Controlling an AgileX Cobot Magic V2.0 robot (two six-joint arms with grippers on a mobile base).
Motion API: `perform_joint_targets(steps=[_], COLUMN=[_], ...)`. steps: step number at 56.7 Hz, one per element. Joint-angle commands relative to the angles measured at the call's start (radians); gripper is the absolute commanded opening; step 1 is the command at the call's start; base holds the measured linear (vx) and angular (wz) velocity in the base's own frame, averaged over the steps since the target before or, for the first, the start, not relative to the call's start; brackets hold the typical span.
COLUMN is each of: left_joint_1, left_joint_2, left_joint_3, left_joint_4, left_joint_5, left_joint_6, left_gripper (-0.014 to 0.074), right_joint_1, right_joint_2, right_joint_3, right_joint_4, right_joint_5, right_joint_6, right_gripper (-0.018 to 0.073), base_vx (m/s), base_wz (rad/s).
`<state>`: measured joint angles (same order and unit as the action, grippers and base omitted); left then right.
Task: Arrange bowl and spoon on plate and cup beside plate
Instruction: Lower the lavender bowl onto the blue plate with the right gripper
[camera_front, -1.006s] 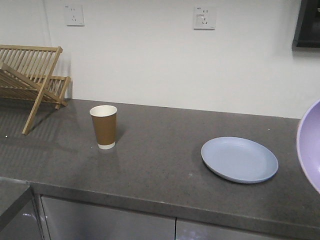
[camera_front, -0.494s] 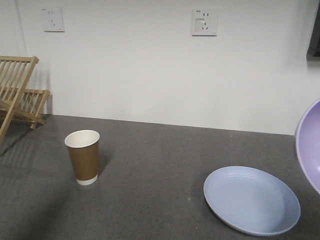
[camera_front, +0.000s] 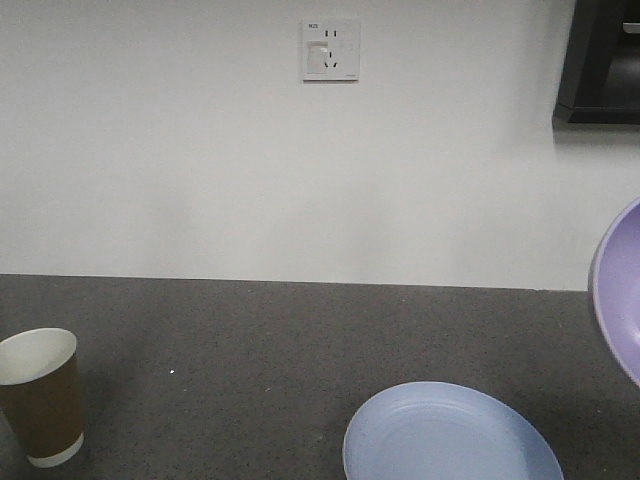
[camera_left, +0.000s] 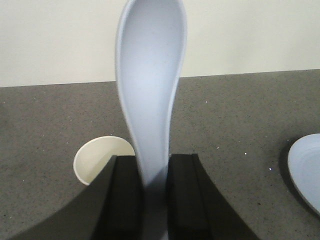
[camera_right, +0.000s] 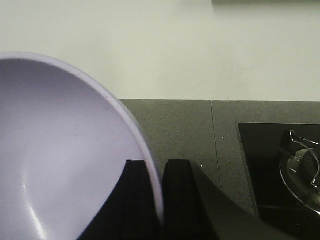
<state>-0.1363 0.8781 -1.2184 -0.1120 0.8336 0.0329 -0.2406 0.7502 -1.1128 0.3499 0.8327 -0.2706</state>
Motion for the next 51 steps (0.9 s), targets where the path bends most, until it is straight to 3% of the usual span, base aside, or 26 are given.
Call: perform_joint_targets(steps=[1, 51], left_joint_1=[0.001, 0.001], left_joint_2=[-0.008, -0.008], left_joint_3=[-0.025, -0.025], left_joint_4=[-0.011, -0.011], left_joint_5=[-0.087, -0.087], left_joint_6=[0.0, 0.0], left_gripper=[-0.0006, -0.0006], right_joint_1=[-0.005, -0.005], right_joint_2=[0.002, 0.002], right_joint_3=[-0.03, -0.03], right_joint_4=[0.018, 0.025], right_joint_5=[-0.084, -0.084], right_joint_6=[-0.009, -0.006], right_gripper=[-0.0008, -0.0008], base_vx=[0.07, 0.01], base_wz=[-0.1, -0.01])
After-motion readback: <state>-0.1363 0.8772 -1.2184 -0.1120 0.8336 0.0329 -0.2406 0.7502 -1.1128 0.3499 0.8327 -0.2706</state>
